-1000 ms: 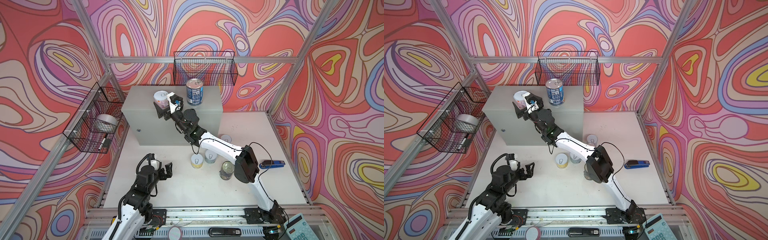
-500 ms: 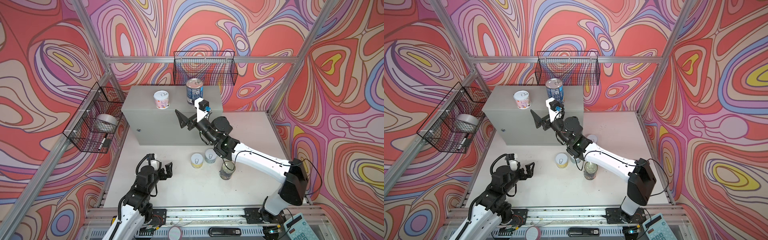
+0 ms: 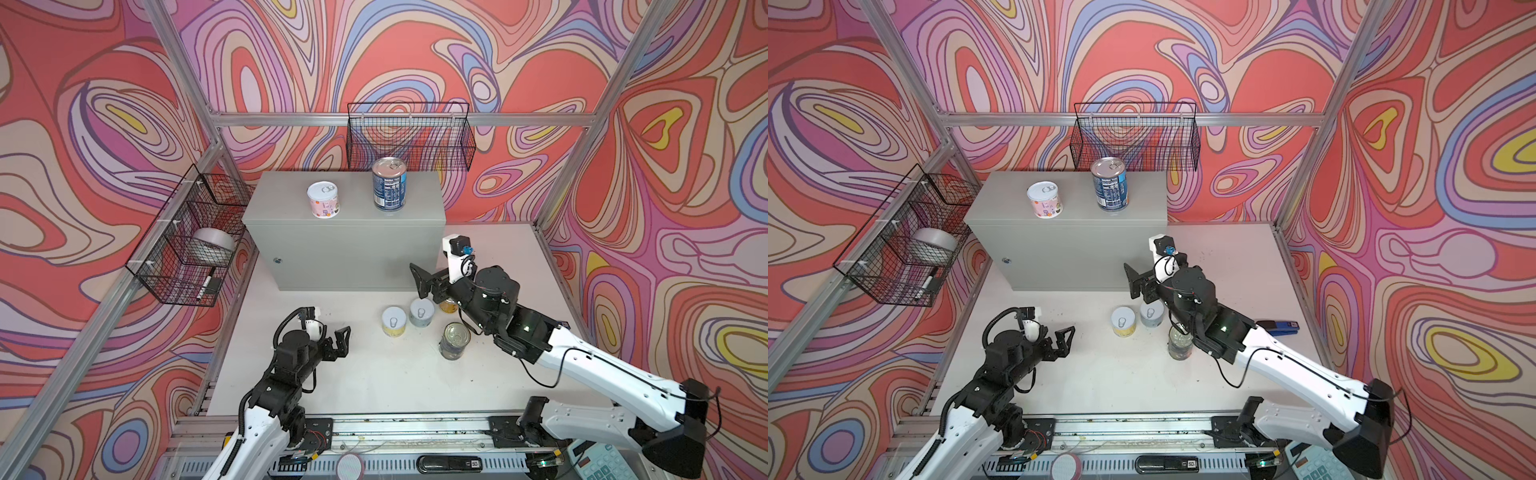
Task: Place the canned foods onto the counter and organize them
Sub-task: 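Withdraw the right gripper and move it above the dark blue can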
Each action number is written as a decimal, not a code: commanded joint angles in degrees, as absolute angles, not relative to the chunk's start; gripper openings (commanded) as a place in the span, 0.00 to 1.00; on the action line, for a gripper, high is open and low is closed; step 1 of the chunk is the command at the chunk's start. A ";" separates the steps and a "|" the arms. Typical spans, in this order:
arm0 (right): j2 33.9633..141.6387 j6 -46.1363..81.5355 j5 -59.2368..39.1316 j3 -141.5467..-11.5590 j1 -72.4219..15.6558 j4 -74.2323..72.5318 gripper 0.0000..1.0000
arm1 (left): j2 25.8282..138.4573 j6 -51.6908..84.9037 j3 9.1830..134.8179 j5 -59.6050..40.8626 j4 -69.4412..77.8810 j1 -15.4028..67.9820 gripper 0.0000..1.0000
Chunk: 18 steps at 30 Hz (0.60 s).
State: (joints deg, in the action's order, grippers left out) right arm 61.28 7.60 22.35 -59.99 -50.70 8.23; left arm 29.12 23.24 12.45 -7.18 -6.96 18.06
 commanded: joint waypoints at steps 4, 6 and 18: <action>54.89 23.10 28.70 -59.75 -50.71 40.74 0.98 | 34.20 21.00 15.91 -10.97 -1.49 20.37 0.98; 54.20 28.75 30.04 -59.91 -50.71 46.75 0.98 | 34.91 20.74 16.53 -9.36 -0.09 22.59 0.97; 56.42 40.19 22.89 -52.42 -50.70 53.57 0.99 | 55.10 12.91 30.59 -1.48 7.11 36.48 1.00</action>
